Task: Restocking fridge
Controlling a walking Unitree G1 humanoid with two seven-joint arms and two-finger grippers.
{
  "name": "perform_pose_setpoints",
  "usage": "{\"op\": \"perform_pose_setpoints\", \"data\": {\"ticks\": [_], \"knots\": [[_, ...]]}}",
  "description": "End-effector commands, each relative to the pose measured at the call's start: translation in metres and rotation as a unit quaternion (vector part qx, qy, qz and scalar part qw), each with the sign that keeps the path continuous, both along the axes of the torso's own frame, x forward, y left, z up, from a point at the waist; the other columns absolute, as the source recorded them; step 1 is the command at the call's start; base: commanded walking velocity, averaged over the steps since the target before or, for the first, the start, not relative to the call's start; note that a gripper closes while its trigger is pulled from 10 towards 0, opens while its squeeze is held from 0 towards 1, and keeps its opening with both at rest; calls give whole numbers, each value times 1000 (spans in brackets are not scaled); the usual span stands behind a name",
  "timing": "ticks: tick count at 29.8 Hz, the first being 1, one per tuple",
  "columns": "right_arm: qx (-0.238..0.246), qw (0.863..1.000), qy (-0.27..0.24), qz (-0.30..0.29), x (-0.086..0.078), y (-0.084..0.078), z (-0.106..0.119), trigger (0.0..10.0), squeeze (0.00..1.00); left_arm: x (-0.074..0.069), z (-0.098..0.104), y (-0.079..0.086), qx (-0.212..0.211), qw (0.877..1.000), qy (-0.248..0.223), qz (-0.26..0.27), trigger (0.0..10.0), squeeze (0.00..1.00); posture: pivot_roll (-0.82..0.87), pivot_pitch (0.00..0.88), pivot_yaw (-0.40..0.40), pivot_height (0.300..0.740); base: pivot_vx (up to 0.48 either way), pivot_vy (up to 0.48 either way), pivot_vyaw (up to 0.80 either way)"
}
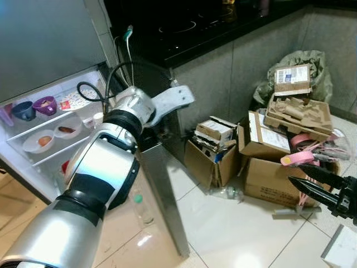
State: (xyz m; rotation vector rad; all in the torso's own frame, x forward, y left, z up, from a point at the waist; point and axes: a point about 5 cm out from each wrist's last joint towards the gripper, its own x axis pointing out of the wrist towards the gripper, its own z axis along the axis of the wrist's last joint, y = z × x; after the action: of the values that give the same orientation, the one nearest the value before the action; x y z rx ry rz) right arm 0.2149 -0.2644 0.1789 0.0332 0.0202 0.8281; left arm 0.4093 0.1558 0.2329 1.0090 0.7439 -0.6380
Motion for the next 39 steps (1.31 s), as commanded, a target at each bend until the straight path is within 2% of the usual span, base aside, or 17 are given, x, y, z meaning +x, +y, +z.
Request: {"op": "perform_pose_setpoints", "data": {"ticks": [1,2,3,5,10,12,13,14,19,22,24,27,31,34,37,38,39], "knots": [[1,1000,-15,8,1,2,5,10000,0,-4,2,35,85,996,23,19,10000,0,-193,0,87,732,0,0,0],[1,1000,-15,8,1,2,5,10000,0,-5,8,49,139,990,21,20,10000,0,-193,0,87,732,0,0,0],[1,1000,-15,8,1,2,5,10000,0,-5,8,49,139,990,21,20,10000,0,-193,0,87,732,0,0,0],[3,1000,-15,9,1,3,5,10000,0,-6,24,77,230,972,-16,43,10000,0,-185,0,86,732,0,0,0],[4,1000,-15,10,1,3,4,10000,0,-6,32,87,262,962,-41,58,10000,0,-184,0,86,732,0,0,0],[7,1000,-16,13,4,6,4,10000,0,-10,47,109,319,941,-69,87,10000,0,-179,0,84,732,0,0,0],[7,1000,-16,13,4,6,4,10000,0,-10,47,109,319,941,-69,87,10000,0,-179,0,84,732,0,0,0],[8,1000,-16,14,5,7,4,10000,0,-12,52,117,339,933,-75,95,10000,0,-179,0,84,732,0,0,0],[8,1000,-20,16,8,8,4,10000,0,-13,55,125,356,924,-96,103,10000,0,-179,0,85,732,0,0,0],[11,999,-37,15,15,16,7,10000,0,-6,32,97,197,973,-90,81,10000,0,-186,0,85,732,0,0,0],[15,999,-48,19,21,27,8,10000,0,-4,13,73,83,993,-64,57,10000,0,-184,0,82,732,0,0,0],[19,998,-54,25,25,35,8,10000,0,-4,2,65,44,996,-51,51,10000,0,-180,0,79,732,0,0,0],[33,997,-65,39,37,60,8,10000,0,-9,-35,56,-24,997,-30,63,10000,0,-173,0,77,732,0,0,0],[36,996,-69,41,39,64,8,10000,0,-10,-41,56,-33,997,-26,65,10000,0,-173,0,77,732,0,0,0],[45,995,-81,37,49,85,8,10000,0,-18,-71,49,-126,987,-11,96,10000,0,-161,0,73,732,0,0,0],[45,995,-81,37,49,85,8,10000,0,-18,-71,49,-126,987,-11,96,10000,0,-161,0,73,732,0,0,0],[50,994,-82,43,51,93,7,10000,0,-21,-84,45,-165,980,-14,107,10000,0,-159,0,70,732,0,0,0]]}}
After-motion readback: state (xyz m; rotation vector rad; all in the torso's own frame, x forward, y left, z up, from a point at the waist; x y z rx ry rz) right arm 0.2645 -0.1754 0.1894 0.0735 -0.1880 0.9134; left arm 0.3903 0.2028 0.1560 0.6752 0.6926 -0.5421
